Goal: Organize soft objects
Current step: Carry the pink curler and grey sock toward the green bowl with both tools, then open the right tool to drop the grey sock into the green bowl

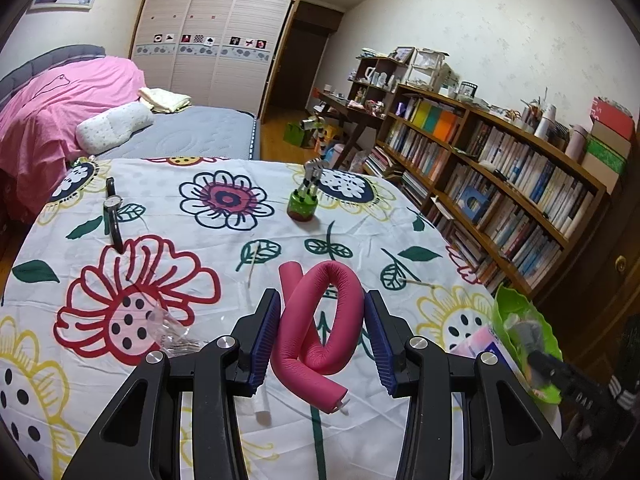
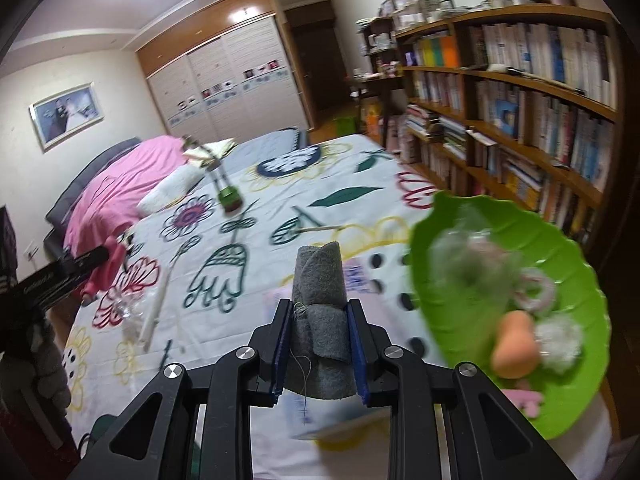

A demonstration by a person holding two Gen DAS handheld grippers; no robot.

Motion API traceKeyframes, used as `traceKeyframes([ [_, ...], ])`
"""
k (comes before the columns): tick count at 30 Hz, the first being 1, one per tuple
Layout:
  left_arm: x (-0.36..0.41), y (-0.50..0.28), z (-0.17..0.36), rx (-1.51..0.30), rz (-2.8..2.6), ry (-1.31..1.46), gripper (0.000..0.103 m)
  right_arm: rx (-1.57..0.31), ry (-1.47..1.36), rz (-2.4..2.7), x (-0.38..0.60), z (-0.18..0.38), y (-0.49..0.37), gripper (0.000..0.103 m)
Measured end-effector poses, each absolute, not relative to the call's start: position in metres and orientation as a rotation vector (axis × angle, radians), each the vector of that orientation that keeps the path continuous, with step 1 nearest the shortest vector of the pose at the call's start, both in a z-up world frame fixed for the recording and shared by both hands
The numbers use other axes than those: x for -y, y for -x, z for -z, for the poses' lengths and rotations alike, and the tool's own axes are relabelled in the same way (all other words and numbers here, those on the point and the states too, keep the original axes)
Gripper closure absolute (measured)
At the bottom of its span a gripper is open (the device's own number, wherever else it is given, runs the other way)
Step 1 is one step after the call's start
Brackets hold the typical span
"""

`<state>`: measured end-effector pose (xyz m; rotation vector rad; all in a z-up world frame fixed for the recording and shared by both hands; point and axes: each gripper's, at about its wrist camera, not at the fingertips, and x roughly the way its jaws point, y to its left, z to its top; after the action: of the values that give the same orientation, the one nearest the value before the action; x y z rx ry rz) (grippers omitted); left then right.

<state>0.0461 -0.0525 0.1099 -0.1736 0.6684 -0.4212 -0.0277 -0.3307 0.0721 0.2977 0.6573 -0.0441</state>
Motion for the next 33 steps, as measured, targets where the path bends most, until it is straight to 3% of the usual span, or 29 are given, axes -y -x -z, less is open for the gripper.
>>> traceKeyframes([
  [13, 0.075, -0.037, -0.107, -0.701, 0.51, 0.154, 0.059, -0.592, -0.356, 0.201, 0.39, -0.08, 0.039, 0.075],
  [33, 0.09, -0.021, -0.11, -0.715, 0.549, 0.139, 0.059, -0.791, -0.35, 0.219, 0.424, -0.023, 0.003, 0.075],
])
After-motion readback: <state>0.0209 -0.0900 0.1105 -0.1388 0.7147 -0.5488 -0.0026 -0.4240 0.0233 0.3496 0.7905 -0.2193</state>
